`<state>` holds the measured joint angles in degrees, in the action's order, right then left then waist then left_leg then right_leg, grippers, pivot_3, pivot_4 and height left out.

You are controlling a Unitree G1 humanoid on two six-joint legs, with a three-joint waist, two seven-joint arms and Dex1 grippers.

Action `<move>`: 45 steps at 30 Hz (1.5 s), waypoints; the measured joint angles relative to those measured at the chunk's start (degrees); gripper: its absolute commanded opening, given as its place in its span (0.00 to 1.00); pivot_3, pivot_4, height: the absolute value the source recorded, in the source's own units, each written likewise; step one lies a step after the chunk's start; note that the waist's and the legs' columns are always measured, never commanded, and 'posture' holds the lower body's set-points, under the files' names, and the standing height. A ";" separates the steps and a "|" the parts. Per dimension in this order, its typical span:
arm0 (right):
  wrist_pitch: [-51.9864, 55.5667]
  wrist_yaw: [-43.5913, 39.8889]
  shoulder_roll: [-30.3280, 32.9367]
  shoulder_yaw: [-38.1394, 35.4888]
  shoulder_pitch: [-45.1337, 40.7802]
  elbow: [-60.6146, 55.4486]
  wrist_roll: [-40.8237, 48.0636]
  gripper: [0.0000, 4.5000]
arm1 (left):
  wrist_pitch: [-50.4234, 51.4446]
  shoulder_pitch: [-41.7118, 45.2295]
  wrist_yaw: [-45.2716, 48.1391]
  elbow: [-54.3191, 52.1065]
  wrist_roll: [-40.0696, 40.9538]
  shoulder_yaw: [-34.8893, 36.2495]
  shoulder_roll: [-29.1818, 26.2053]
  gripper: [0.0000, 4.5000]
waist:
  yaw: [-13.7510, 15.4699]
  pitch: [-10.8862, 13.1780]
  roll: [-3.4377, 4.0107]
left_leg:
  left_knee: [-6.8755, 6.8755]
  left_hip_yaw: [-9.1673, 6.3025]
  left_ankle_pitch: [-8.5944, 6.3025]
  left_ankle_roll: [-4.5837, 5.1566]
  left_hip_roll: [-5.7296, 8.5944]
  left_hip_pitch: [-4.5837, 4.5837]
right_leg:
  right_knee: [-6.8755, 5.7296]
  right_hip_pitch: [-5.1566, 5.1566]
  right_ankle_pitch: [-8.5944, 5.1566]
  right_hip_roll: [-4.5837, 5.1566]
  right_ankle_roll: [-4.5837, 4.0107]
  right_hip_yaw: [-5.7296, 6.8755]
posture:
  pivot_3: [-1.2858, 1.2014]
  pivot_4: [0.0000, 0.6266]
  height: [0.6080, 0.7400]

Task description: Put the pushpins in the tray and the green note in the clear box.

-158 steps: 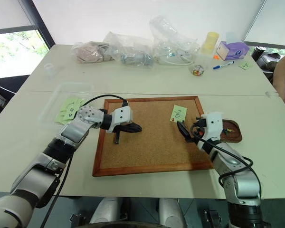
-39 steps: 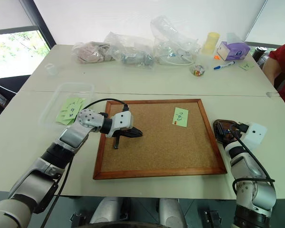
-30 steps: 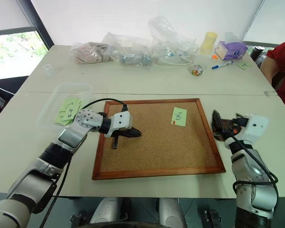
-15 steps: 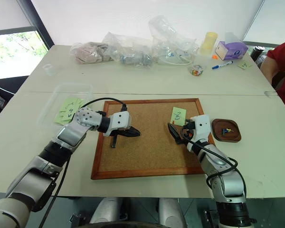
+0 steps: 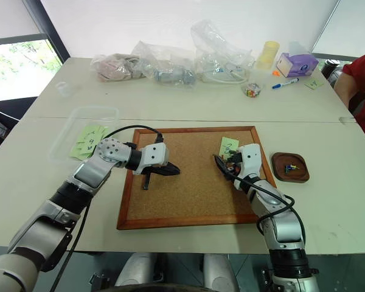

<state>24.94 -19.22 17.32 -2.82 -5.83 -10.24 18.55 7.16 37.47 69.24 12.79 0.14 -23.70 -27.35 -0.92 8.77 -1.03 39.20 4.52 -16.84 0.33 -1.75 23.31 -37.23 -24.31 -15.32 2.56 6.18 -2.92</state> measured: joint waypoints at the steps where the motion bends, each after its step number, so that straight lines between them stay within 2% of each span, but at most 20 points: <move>1: -0.01 -0.15 0.00 0.00 0.01 0.00 -0.14 0.12 | -0.04 -0.01 -0.02 0.00 0.00 0.00 0.00 0.00 | 0.01 0.00 0.00 | 0.00 0.00 0.00 0.00 0.00 0.00 | 0.00 0.00 0.00 0.00 0.00 0.00 | 0.52 0.24 0.98; 2: -0.02 -0.41 -0.06 0.18 0.03 0.00 -0.18 0.00 | -0.11 -0.03 -0.05 0.00 -0.02 0.00 0.02 0.00 | 0.02 0.00 0.00 | 0.00 0.00 0.00 0.00 0.00 0.00 | 0.00 0.00 0.00 0.00 0.00 0.00 | 0.52 0.24 0.98; 17: -2.70 -0.67 -0.70 -0.25 1.70 -0.50 -0.42 0.00 | -0.67 -0.05 0.39 0.10 -0.44 -0.23 0.15 0.00 | 0.11 0.00 0.00 | 0.00 0.00 0.00 0.00 0.01 0.00 | 0.01 0.01 0.00 0.01 0.00 0.00 | 0.52 0.24 0.98; 24: -5.20 -0.90 -0.77 -0.29 2.58 -0.52 -0.81 0.00 | -1.81 -0.92 1.33 -1.83 -0.91 -1.50 -2.39 0.00 | -0.02 0.00 0.01 | -0.01 0.00 0.00 0.00 0.00 0.00 | -0.01 -0.01 0.00 0.00 0.00 0.00 | 0.52 0.24 0.98; 29: -8.07 -0.01 0.16 -4.51 1.39 -3.32 -0.93 0.00 | -1.68 -0.94 1.61 -1.76 -0.91 -1.51 -2.74 0.00 | -0.25 -0.07 -0.03 | -0.02 0.00 0.00 0.00 -0.02 -0.07 | -0.01 0.04 0.00 -0.06 0.00 0.00 | 0.52 0.24 0.98; 35: -8.30 0.28 0.03 -4.46 1.35 -4.11 -0.94 0.00 | -0.33 -1.05 1.68 -2.17 -0.38 -1.07 -2.38 0.00 | -0.23 -0.14 0.05 | -0.03 0.01 0.00 0.00 -0.04 -0.13 | -0.02 0.09 0.00 -0.09 -0.01 -0.01 | 0.52 0.24 0.98; 37: -8.29 0.31 0.04 -4.50 1.54 -4.50 -0.94 0.00 | 4.13 -1.39 1.73 -2.45 2.31 0.68 -0.99 0.15 | -0.07 -0.14 0.06 | -0.02 0.00 0.00 0.00 -0.04 -0.10 | -0.02 0.08 0.00 -0.07 -0.01 0.00 | 0.52 0.24 0.98; 38: -8.27 0.34 0.07 -4.56 1.98 -5.04 -0.94 0.00 | 10.16 -1.39 2.10 -3.02 6.03 2.30 0.67 0.22 | 0.04 -0.13 0.07 | -0.01 -0.02 0.00 0.00 -0.04 -0.03 | -0.02 0.05 0.00 -0.06 -0.01 0.01 | 0.52 0.24 0.98; 40: -8.01 0.33 0.08 -4.36 2.32 -5.83 -0.95 0.00 | 19.50 -0.86 2.04 -5.53 13.04 5.18 3.62 0.43 | 0.39 -0.09 0.04 | 0.07 -0.09 0.00 0.00 0.00 0.13 | -0.01 -0.05 0.00 0.02 0.01 0.05 | 0.52 0.24 0.98; 42: -7.68 0.34 0.25 -4.38 2.57 -7.50 -0.95 0.00 | 30.00 3.56 0.72 -7.87 21.45 10.34 6.33 0.63 | 0.31 -0.03 -0.04 | 0.11 -0.09 0.00 0.00 0.03 0.16 | 0.01 -0.05 0.01 0.04 0.02 0.05 | 0.52 0.24 0.98; 45: -6.97 0.26 1.81 -4.48 3.05 -10.45 -1.01 0.00 | 37.91 9.75 -2.56 -9.59 28.43 17.27 8.09 0.92 | 0.02 -0.04 -0.01 | 0.07 -0.10 0.00 0.00 0.03 0.08 | 0.00 -0.03 0.00 0.02 0.02 0.04 | 0.52 0.24 0.98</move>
<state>17.97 -18.96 19.13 -7.30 -2.78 -20.70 17.54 45.07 47.22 66.68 3.20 28.57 -6.43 -19.26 -0.89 8.72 -1.04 39.28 4.42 -16.84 0.33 -1.72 23.39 -37.23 -24.34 -15.31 2.58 6.20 -2.88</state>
